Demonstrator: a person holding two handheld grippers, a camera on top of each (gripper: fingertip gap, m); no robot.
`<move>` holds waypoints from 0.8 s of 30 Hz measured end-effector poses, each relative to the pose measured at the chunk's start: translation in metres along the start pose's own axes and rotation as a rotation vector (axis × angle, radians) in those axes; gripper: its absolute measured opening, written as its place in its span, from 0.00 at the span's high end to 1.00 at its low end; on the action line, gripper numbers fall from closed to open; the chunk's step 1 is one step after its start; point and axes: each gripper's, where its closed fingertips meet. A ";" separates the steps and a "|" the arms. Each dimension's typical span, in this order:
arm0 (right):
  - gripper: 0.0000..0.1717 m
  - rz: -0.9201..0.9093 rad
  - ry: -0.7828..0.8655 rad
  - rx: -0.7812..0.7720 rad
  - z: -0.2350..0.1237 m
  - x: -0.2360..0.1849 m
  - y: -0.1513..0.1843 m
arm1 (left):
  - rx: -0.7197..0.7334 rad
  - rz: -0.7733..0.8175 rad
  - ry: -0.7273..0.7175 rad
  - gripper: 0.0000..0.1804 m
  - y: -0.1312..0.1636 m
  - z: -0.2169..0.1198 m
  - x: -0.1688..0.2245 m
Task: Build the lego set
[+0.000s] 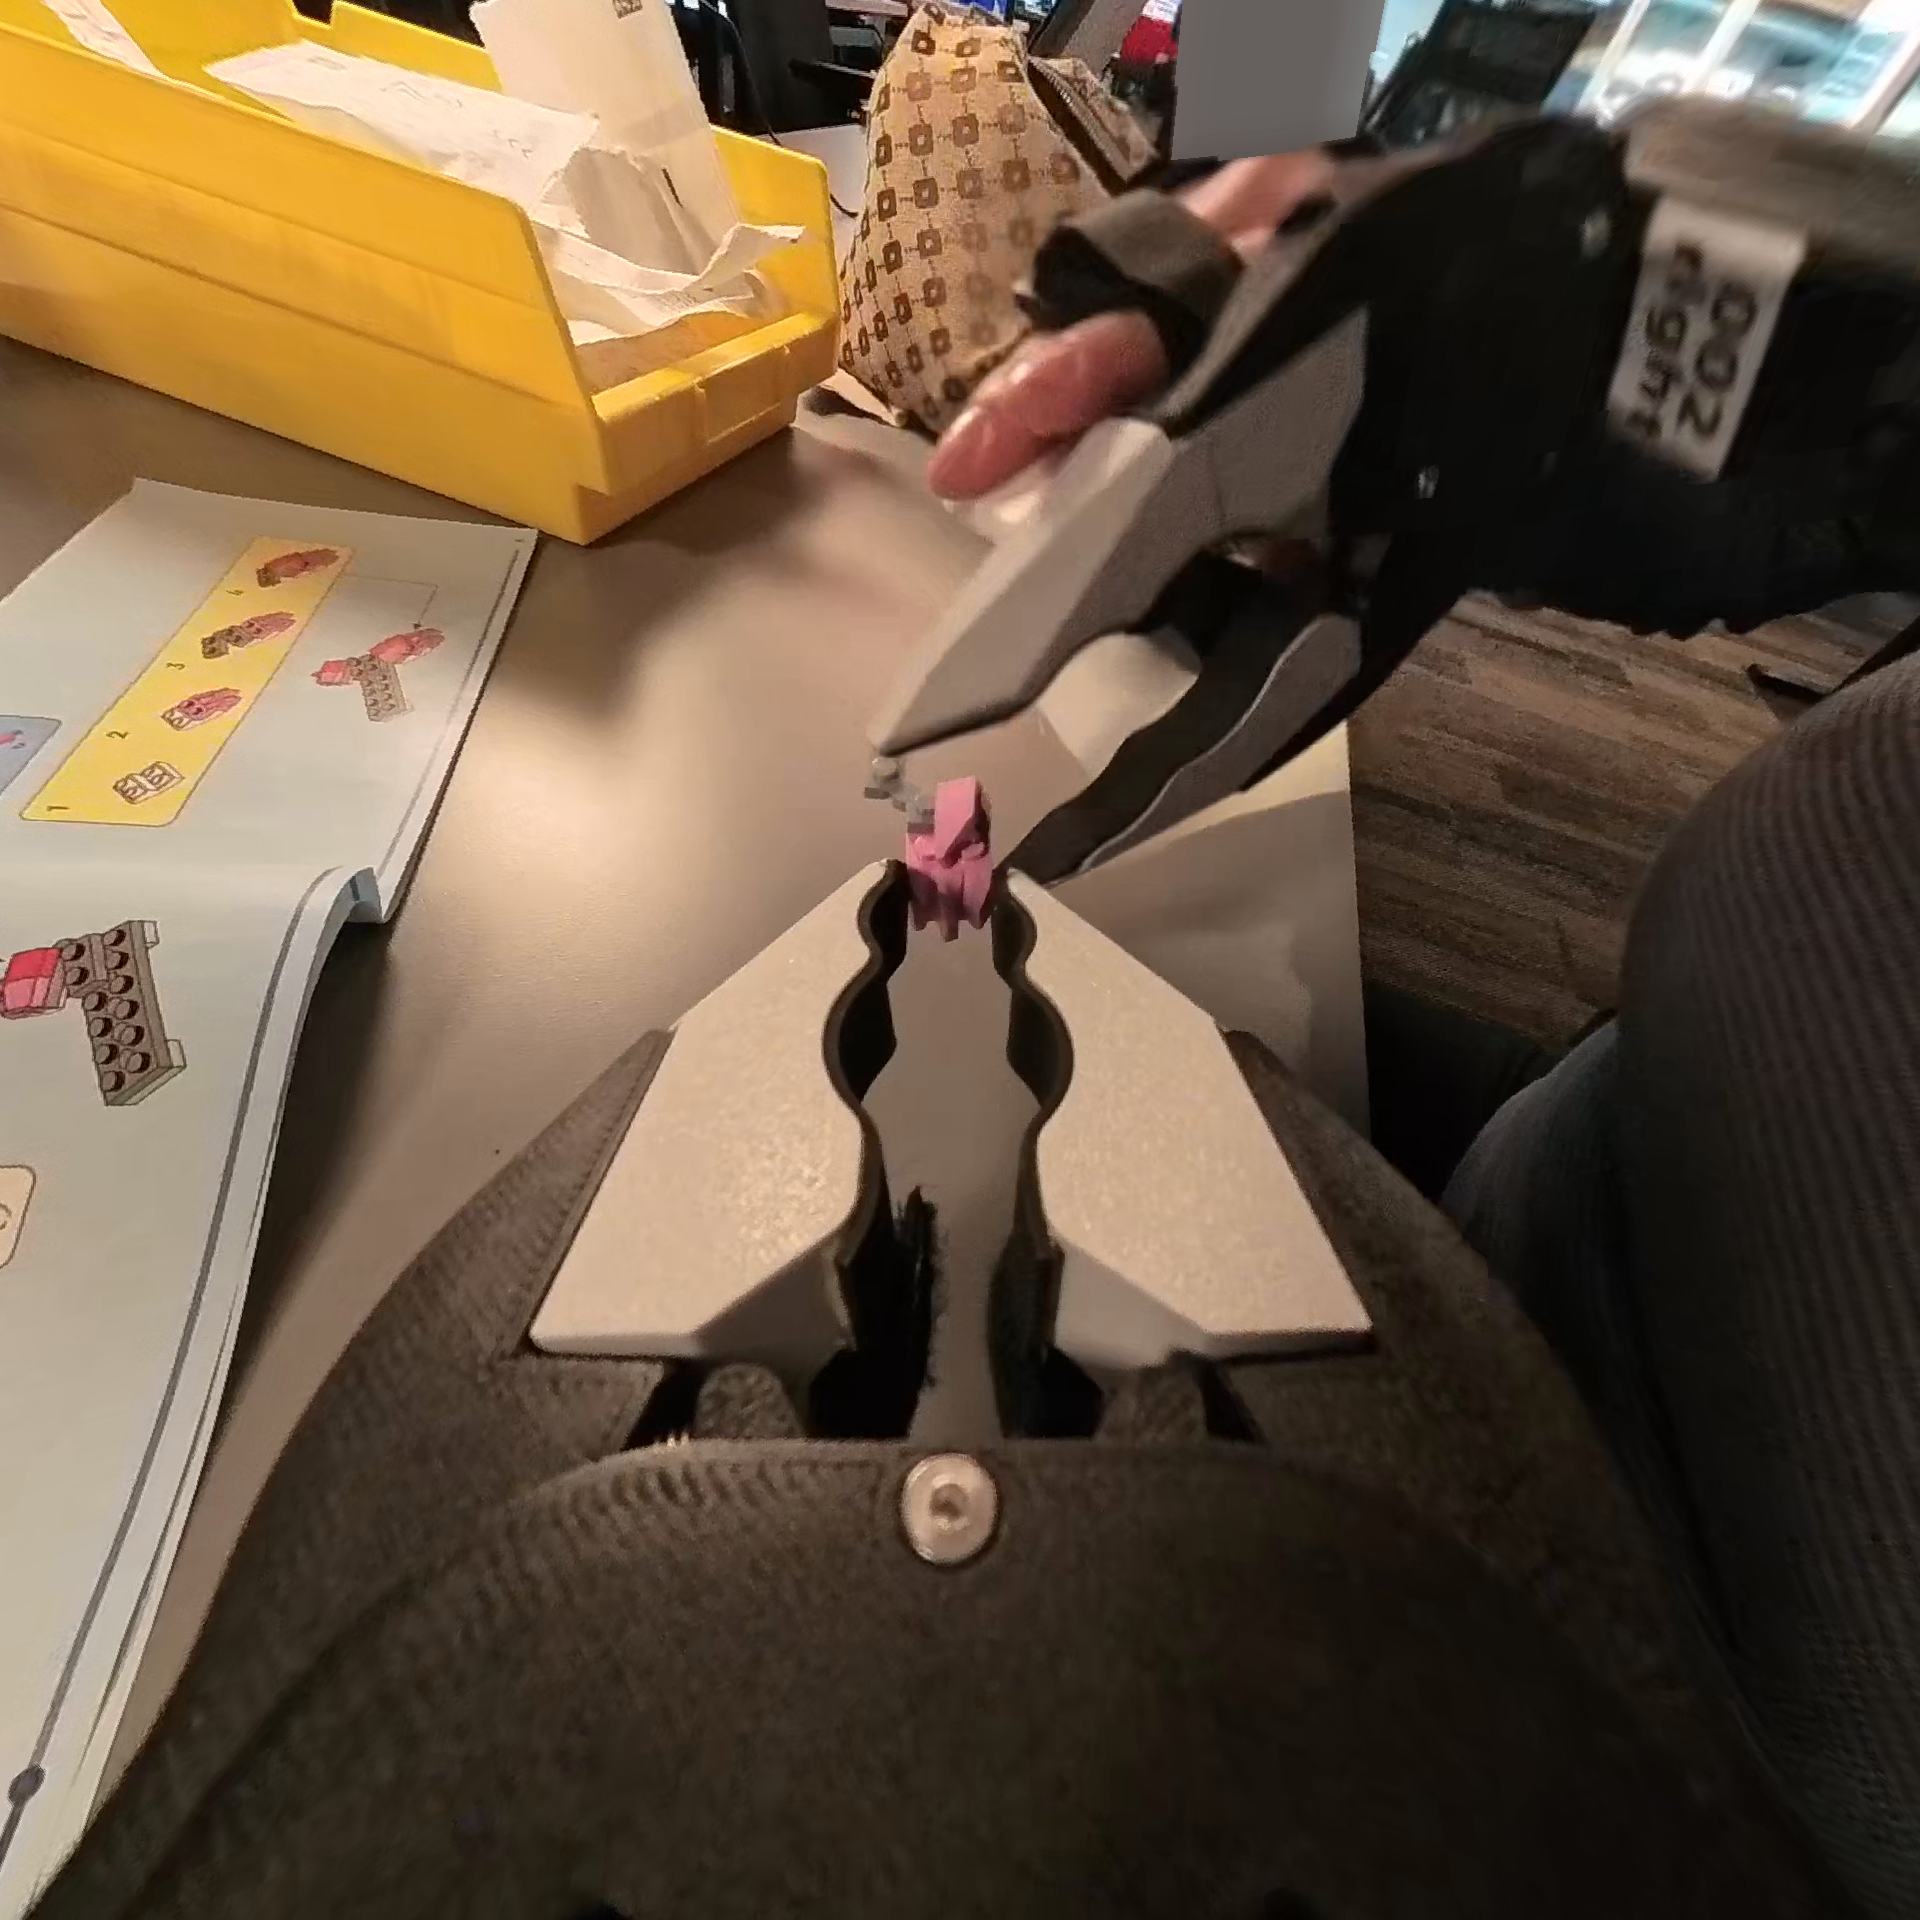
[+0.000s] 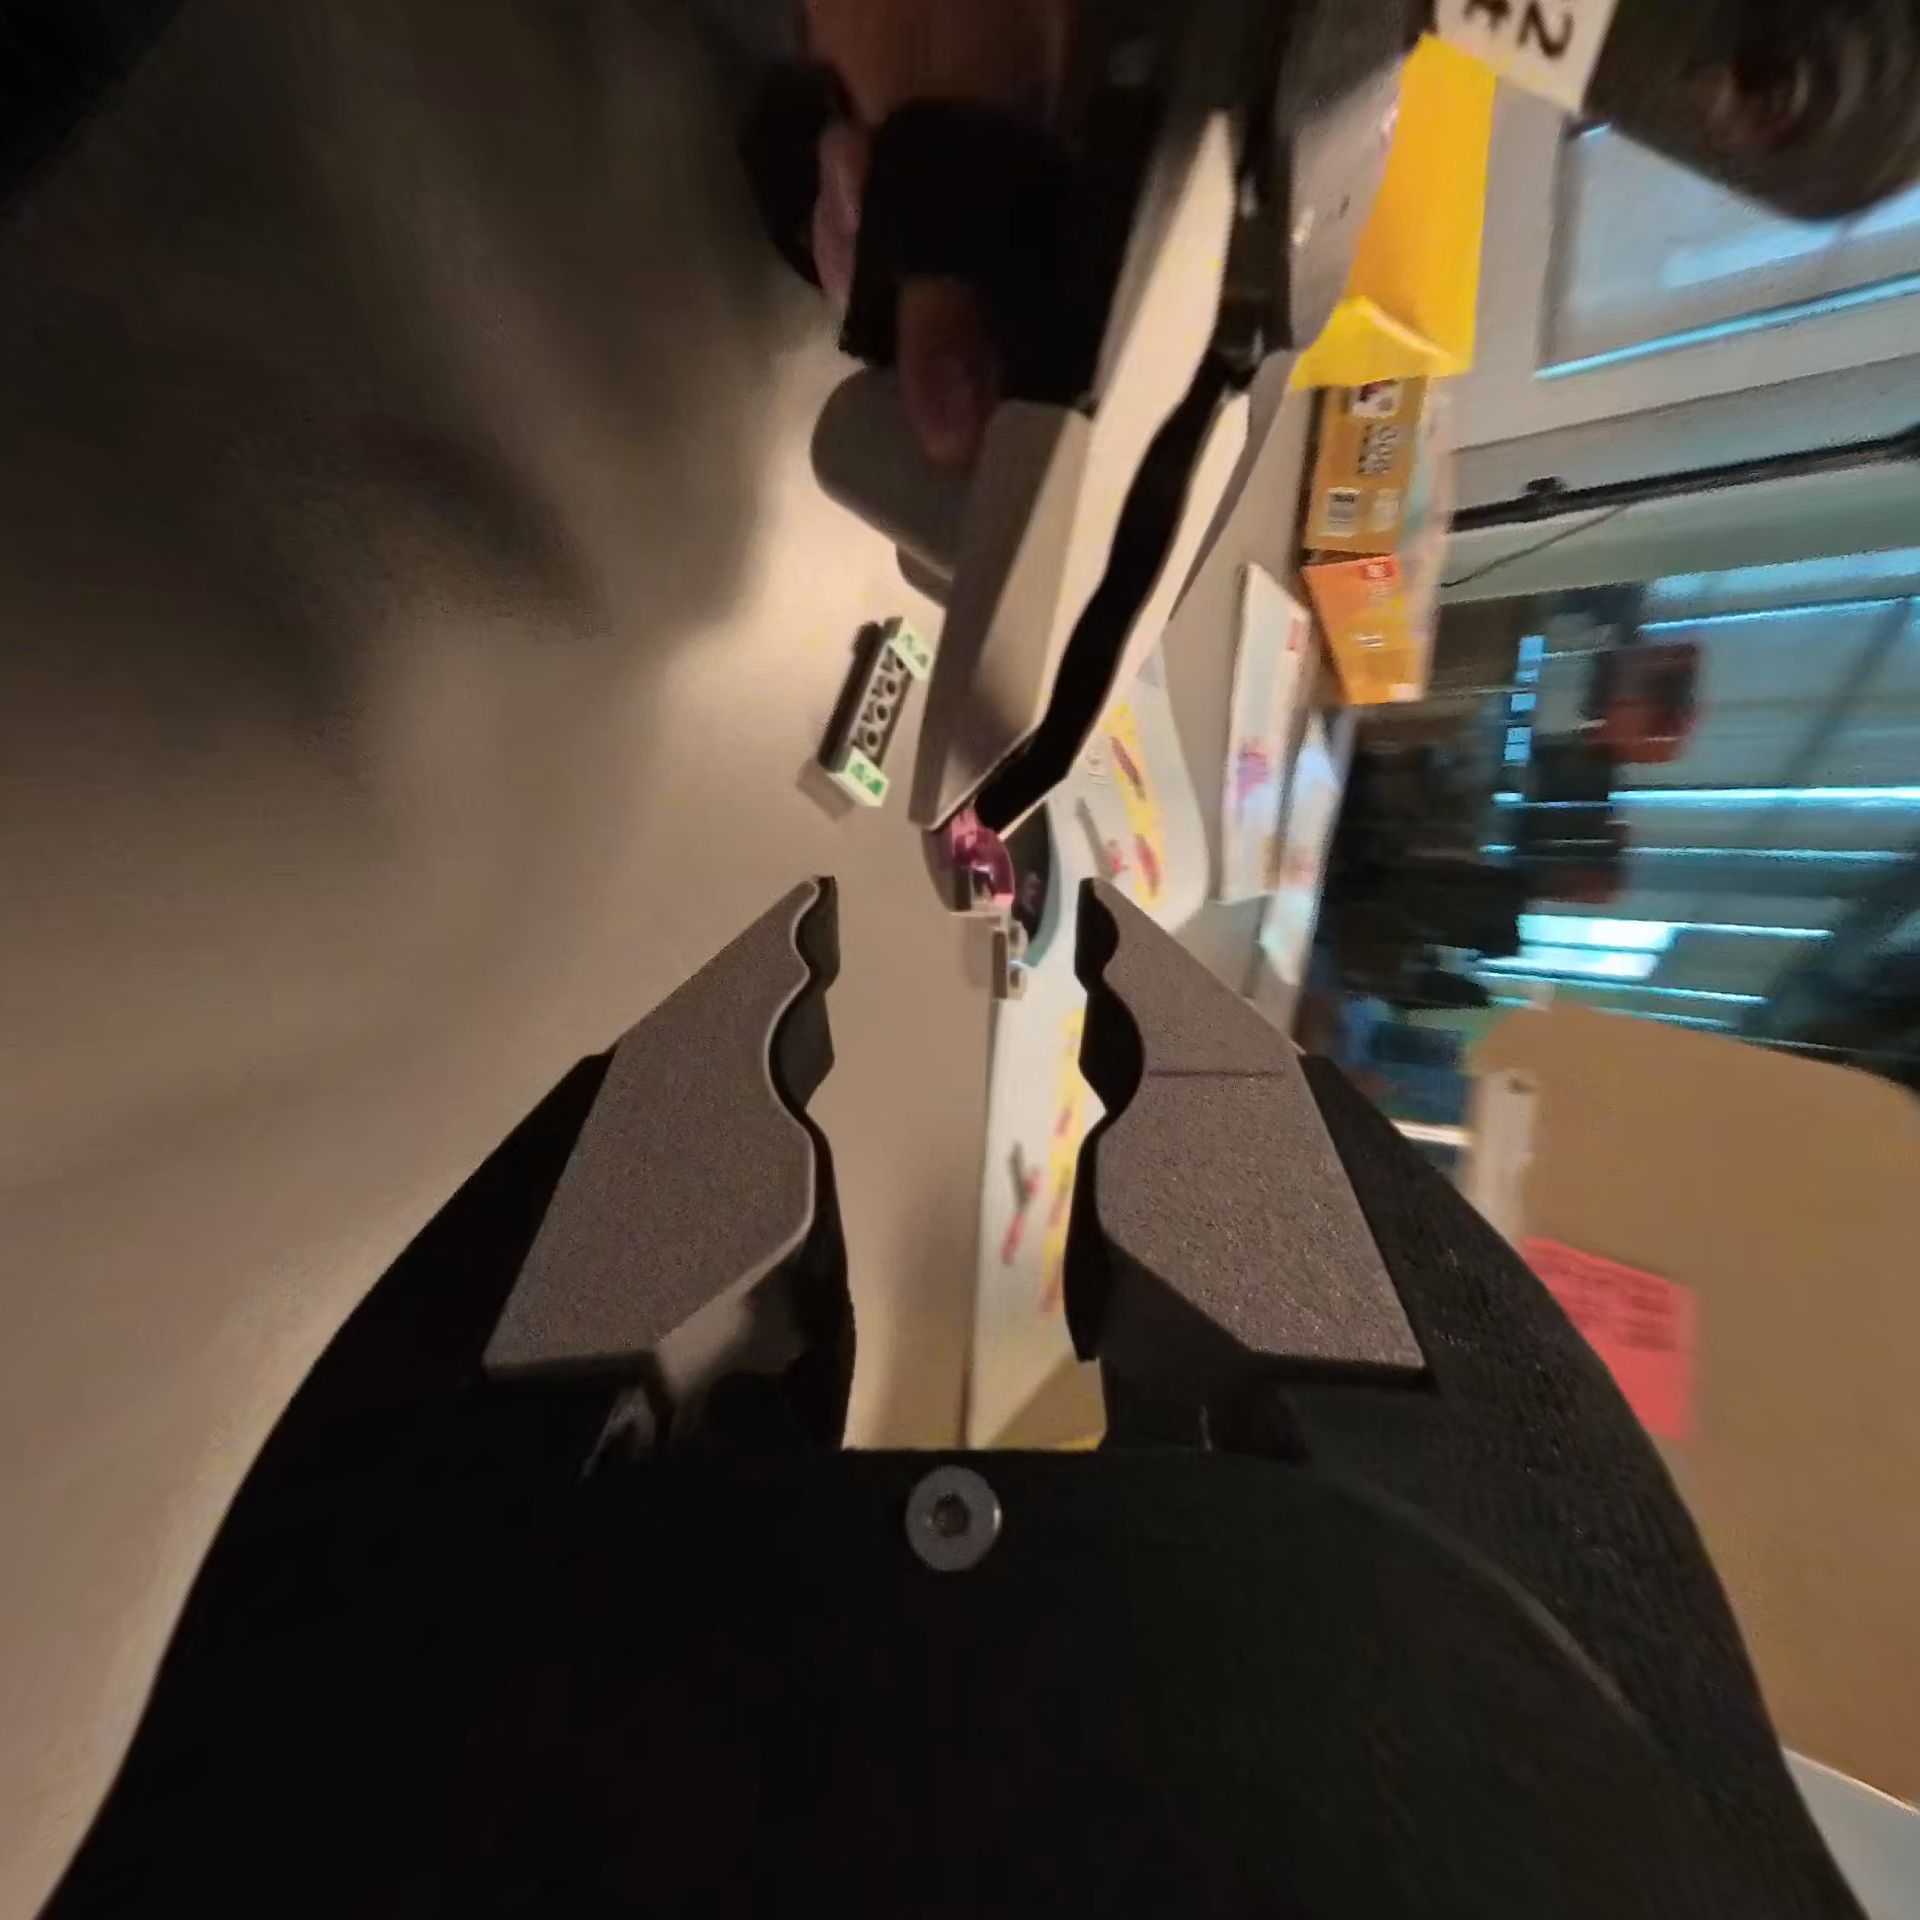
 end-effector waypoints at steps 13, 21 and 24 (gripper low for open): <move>0.94 -0.273 0.211 -0.105 0.001 0.005 -0.001 | -0.003 -0.018 0.010 0.92 0.000 0.000 0.000; 0.94 -0.331 0.262 -0.090 -0.001 0.004 -0.003 | -0.008 -0.030 0.038 0.92 0.000 -0.001 0.002; 0.94 -0.346 0.280 -0.074 -0.003 0.004 -0.004 | -0.009 -0.035 0.053 0.92 0.001 -0.001 0.003</move>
Point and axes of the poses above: each gripper's, where its closed fingertips meet, z out along the fingers, y out of its underside, x = y × z across the jaws, and after that the axes turned 14 degrees about -z, right-handed
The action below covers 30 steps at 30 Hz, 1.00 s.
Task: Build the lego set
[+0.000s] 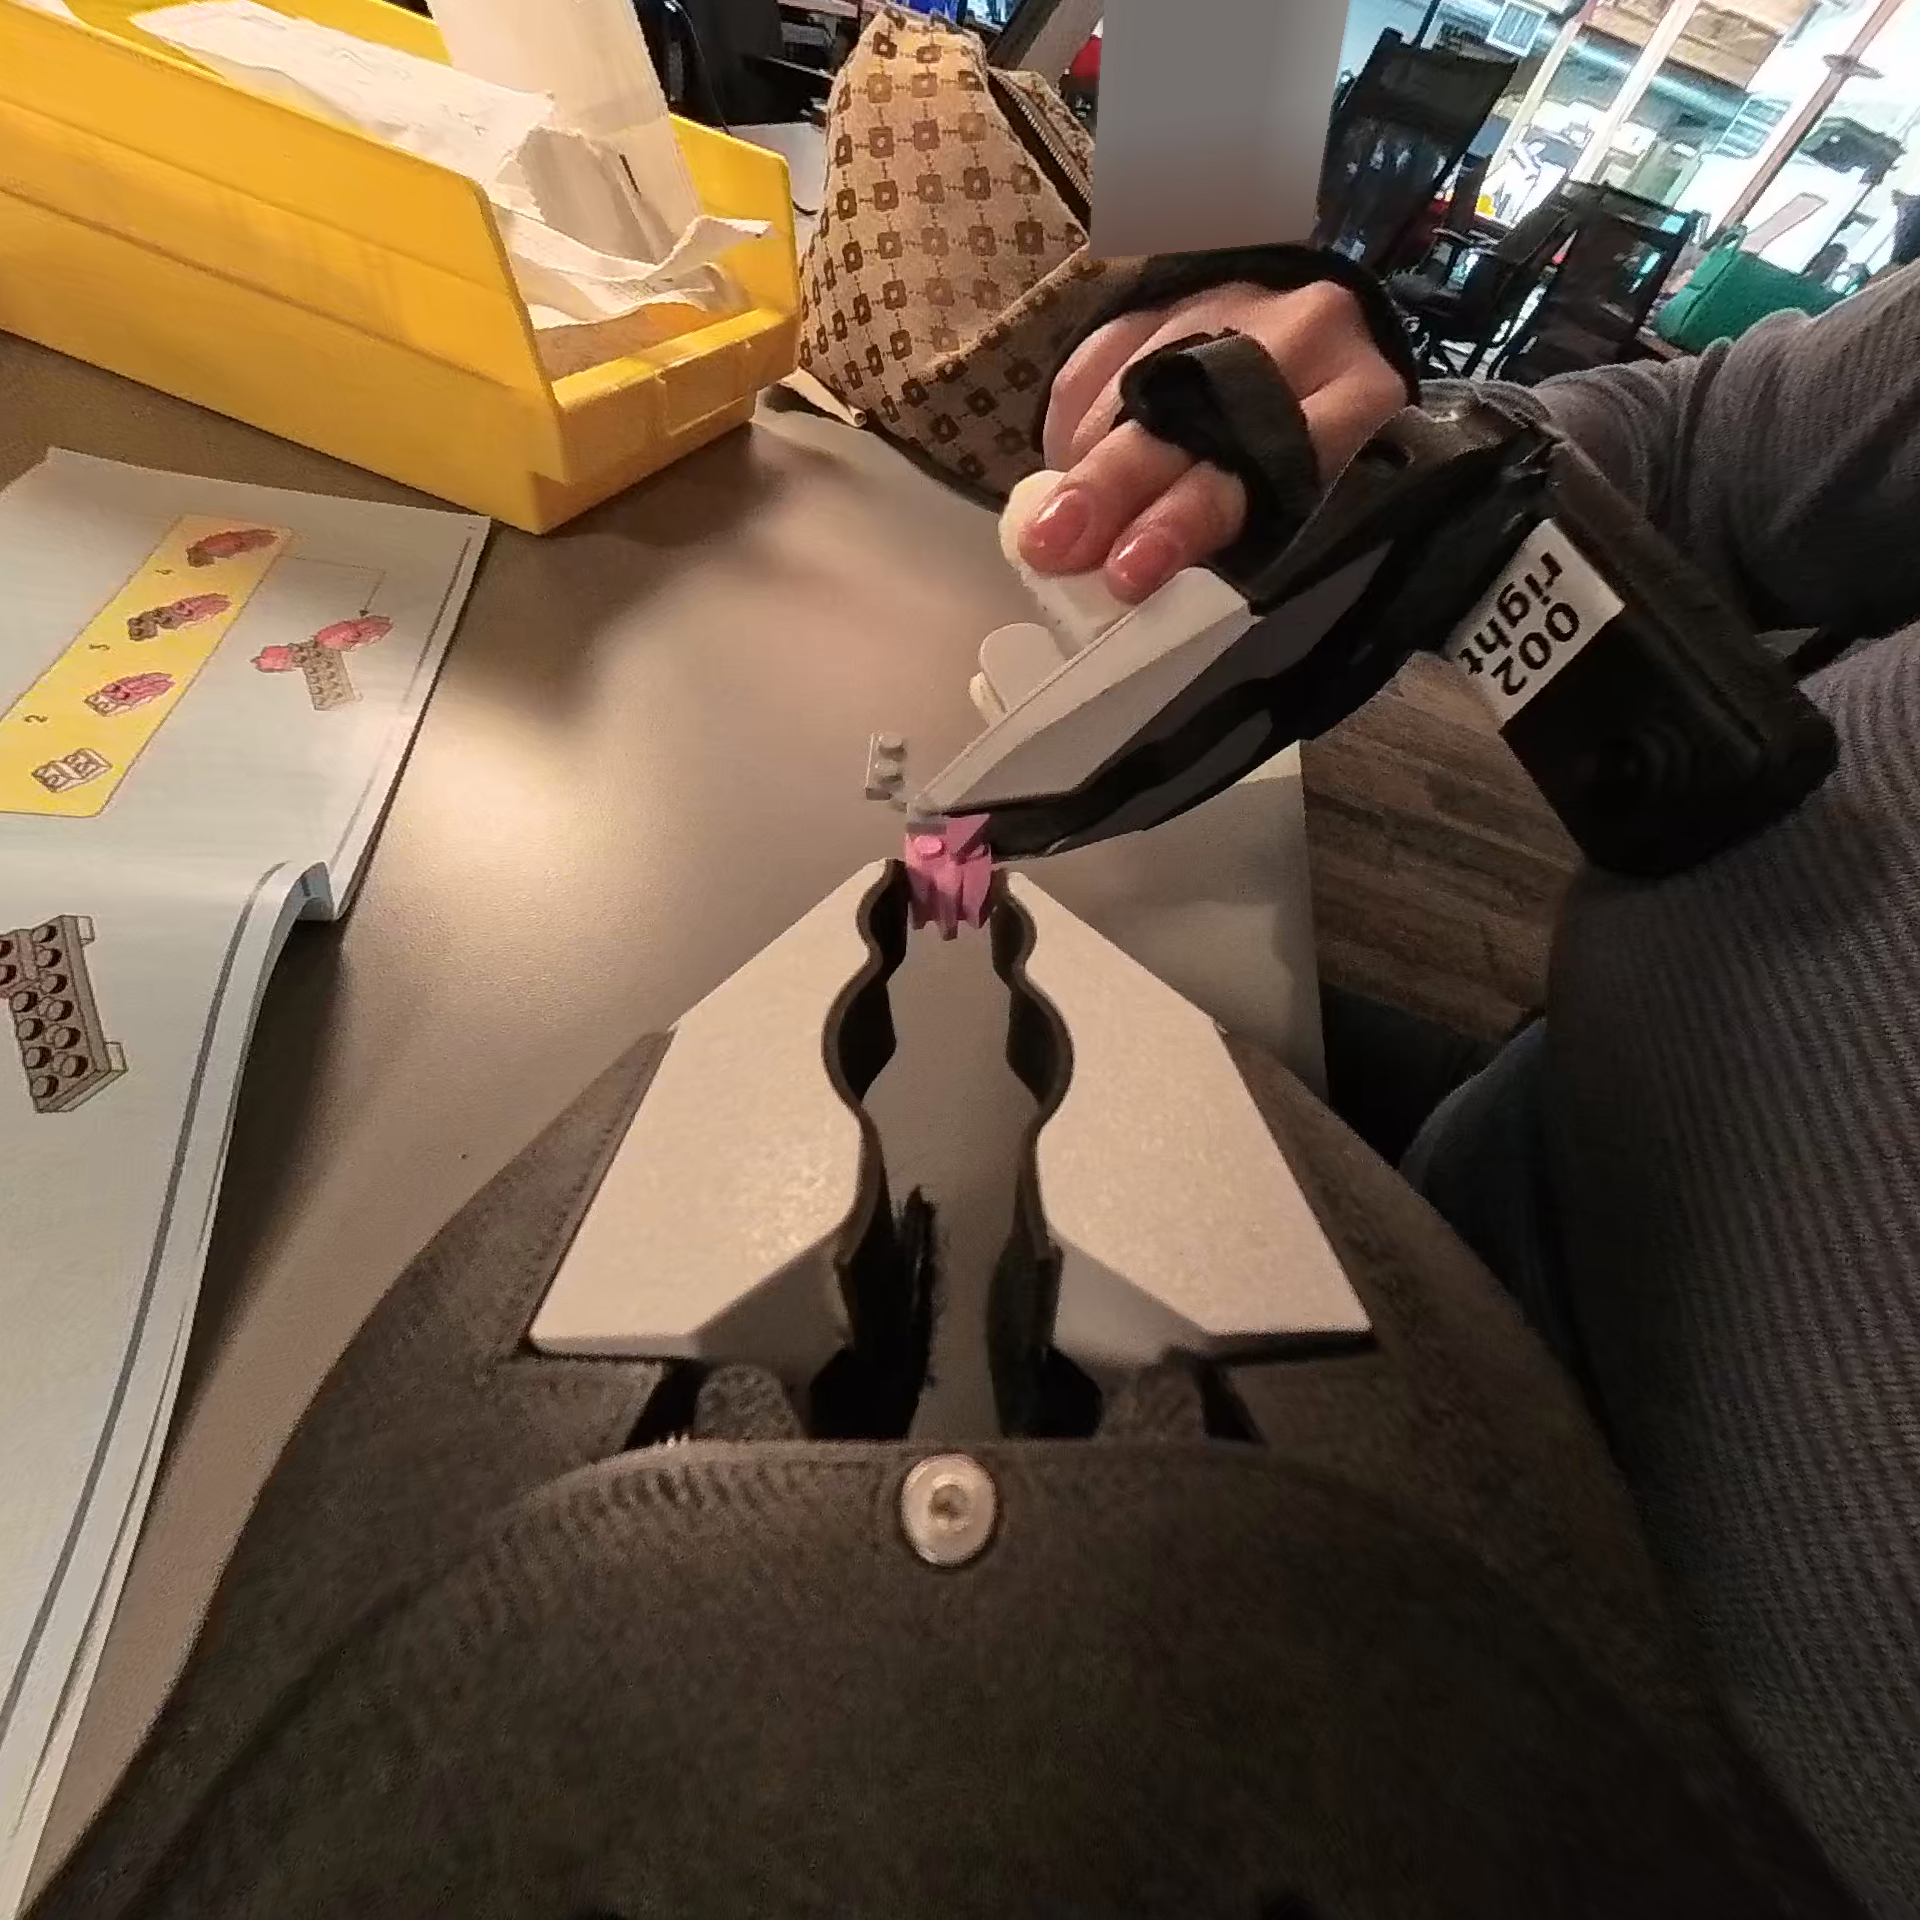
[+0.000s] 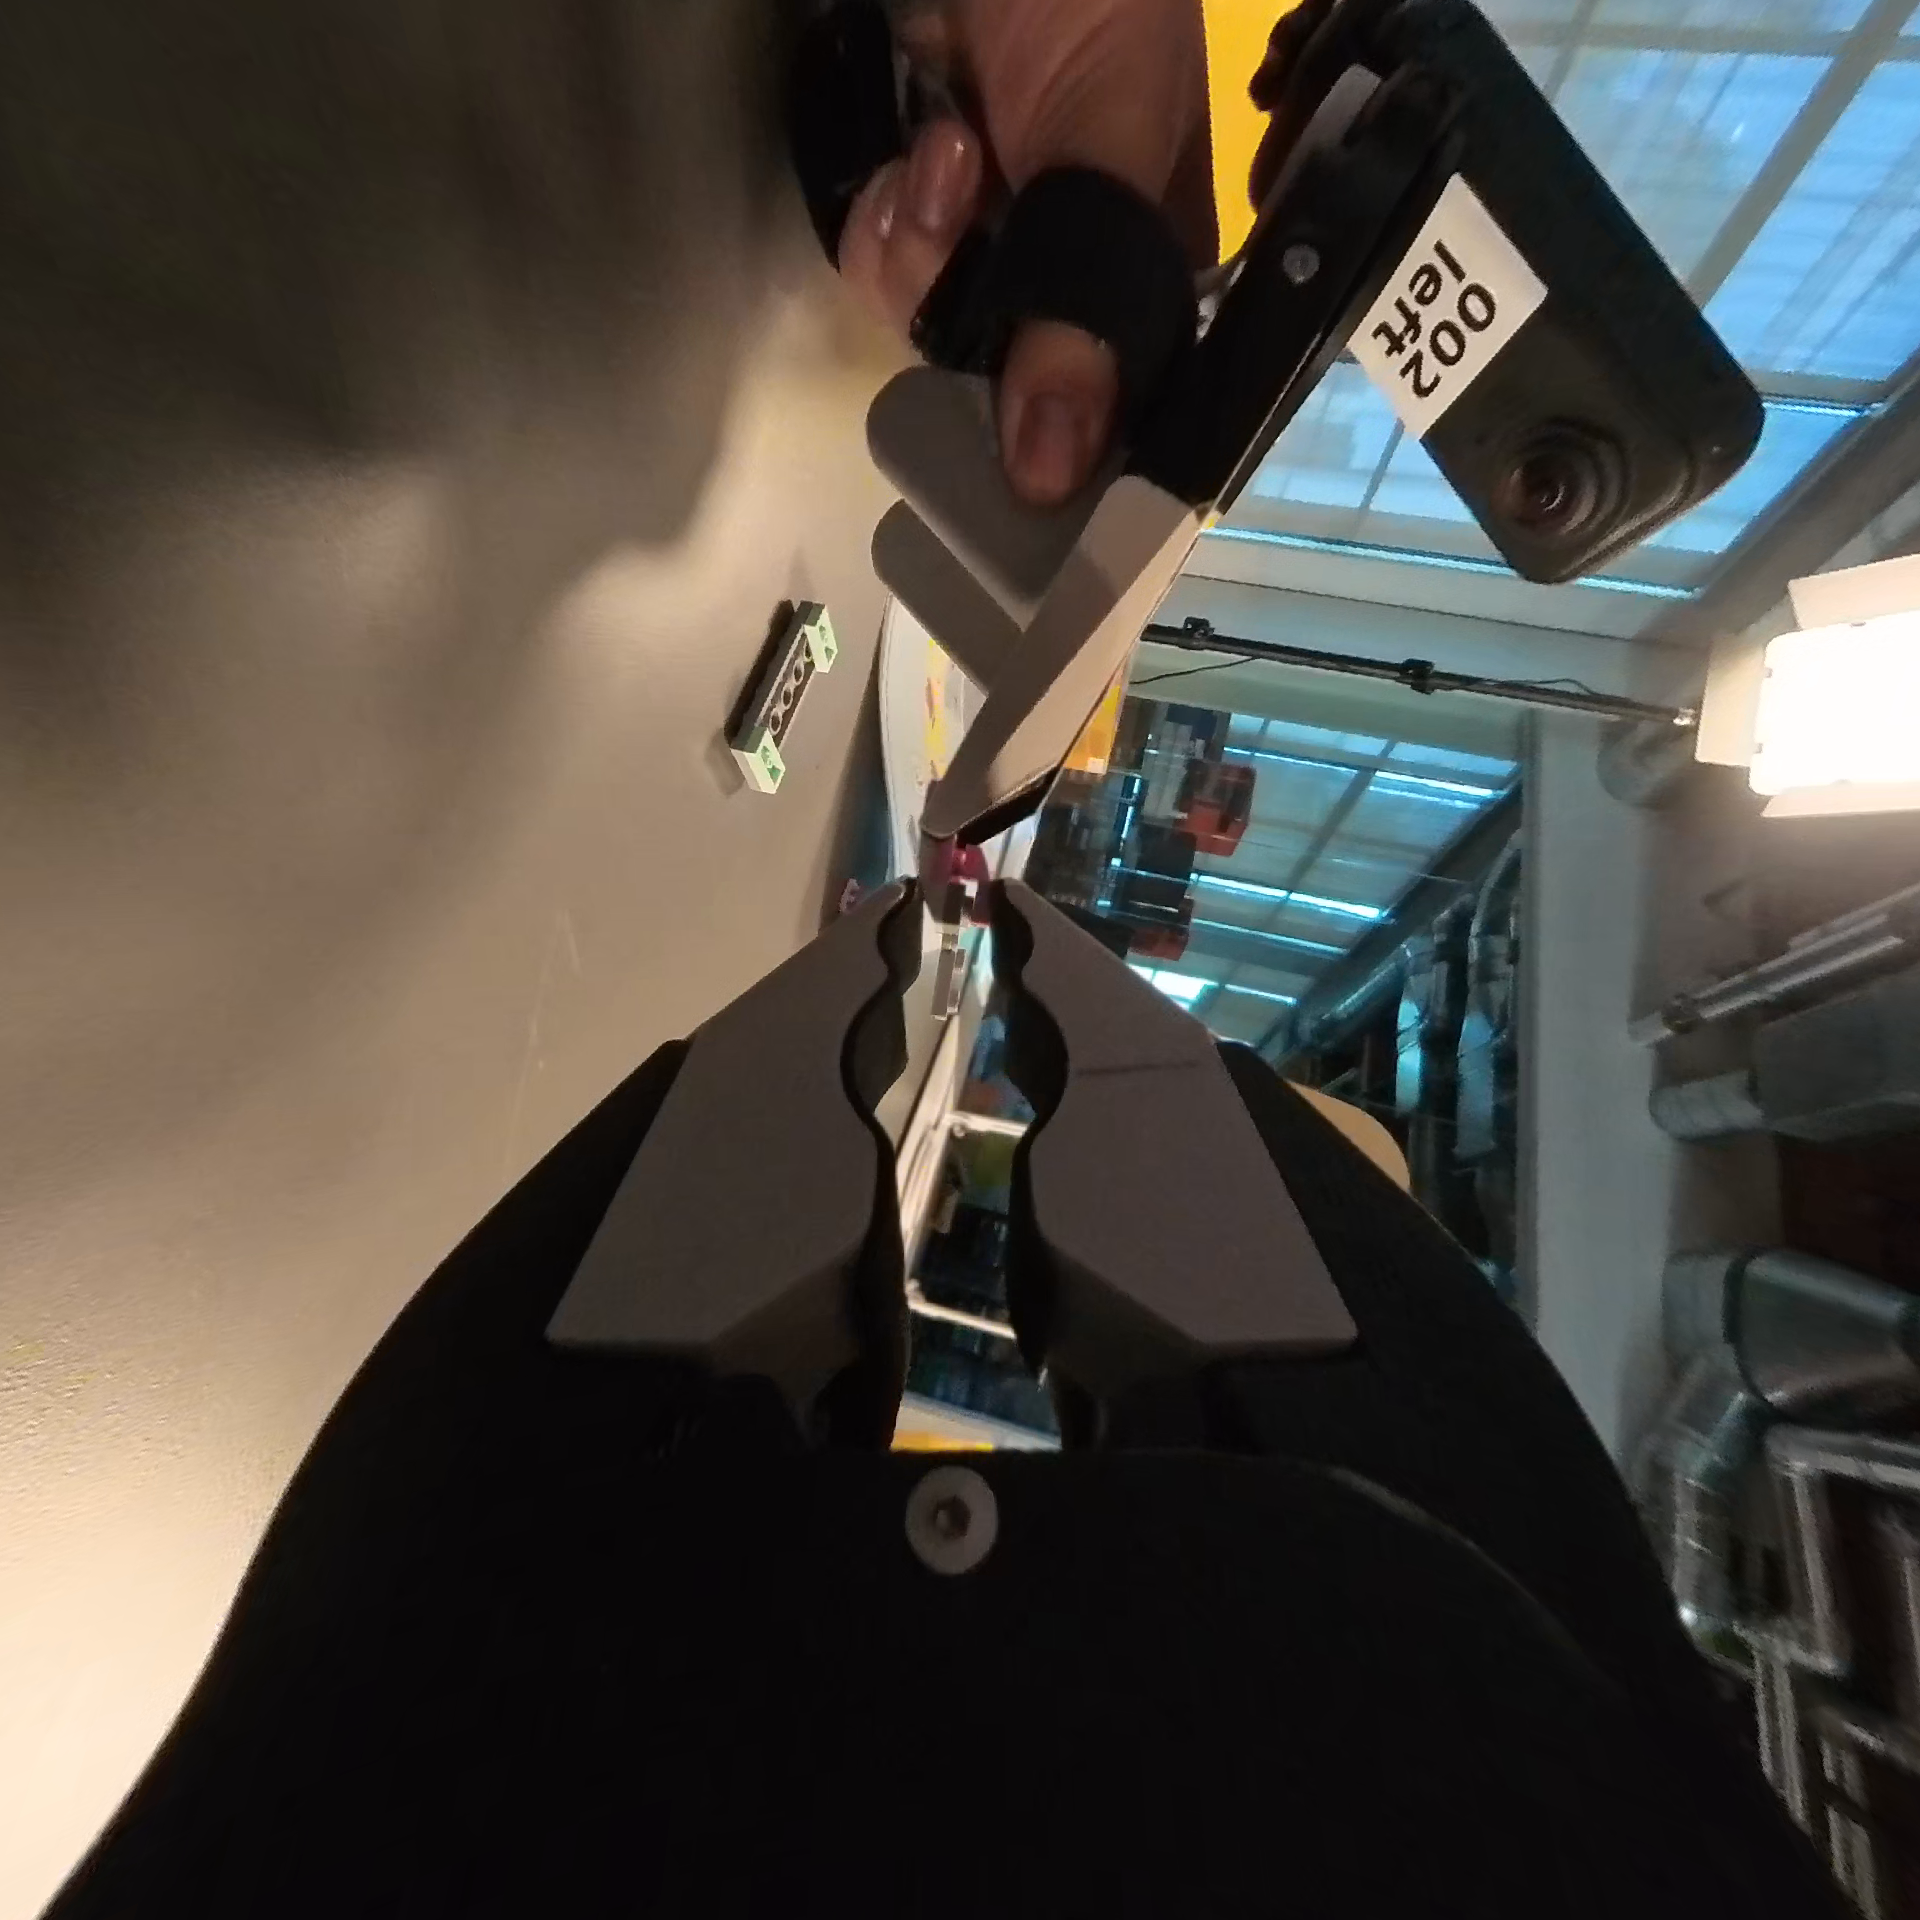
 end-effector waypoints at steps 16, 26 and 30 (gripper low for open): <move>0.95 0.019 0.035 0.000 0.000 0.003 0.001 | 0.031 -0.040 0.020 0.92 -0.004 -0.004 0.000; 0.95 0.563 -0.255 0.154 0.001 -0.004 0.004 | 0.042 0.508 -0.269 0.86 0.000 0.000 0.003; 0.95 0.610 -0.290 0.177 0.000 -0.007 0.000 | 0.024 0.554 -0.328 0.94 0.001 0.000 -0.003</move>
Point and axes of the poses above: each gripper's, where its closed fingertips meet, z out along the fingers, y out of its underside, x = y × z across the jaws, and after that the axes turned 14 degrees about -z, right-handed
